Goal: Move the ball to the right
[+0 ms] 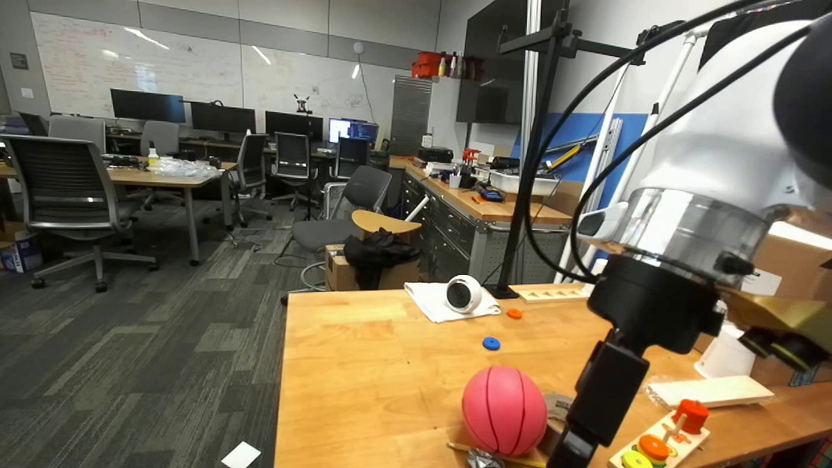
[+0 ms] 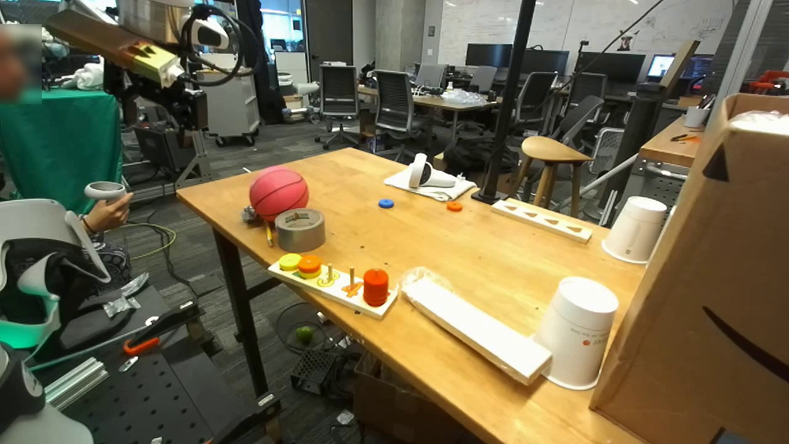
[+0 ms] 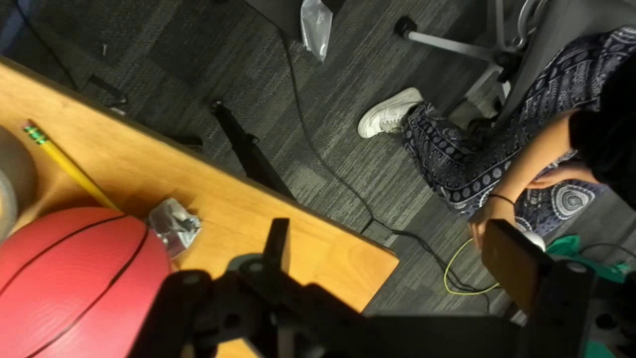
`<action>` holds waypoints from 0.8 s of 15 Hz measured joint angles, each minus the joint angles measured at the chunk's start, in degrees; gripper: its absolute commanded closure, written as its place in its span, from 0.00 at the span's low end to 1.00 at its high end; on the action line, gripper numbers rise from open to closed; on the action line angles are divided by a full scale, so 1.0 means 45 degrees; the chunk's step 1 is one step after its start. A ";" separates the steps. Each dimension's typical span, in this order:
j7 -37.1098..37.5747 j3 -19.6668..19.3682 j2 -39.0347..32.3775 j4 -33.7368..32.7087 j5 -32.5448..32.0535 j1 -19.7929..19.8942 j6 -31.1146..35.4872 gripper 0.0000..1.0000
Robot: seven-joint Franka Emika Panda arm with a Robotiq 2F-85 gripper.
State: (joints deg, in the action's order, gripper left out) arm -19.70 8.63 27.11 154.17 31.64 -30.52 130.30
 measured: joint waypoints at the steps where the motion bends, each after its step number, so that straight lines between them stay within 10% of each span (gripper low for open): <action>1: -0.0298 0.0033 -0.0416 -0.0083 0.0271 -0.0172 0.0173 0.00; 12: -0.3091 0.1079 -0.4857 -0.2389 0.1743 -0.0349 0.1472 0.00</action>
State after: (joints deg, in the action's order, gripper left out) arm -33.61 13.48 5.26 143.42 39.48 -32.09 136.92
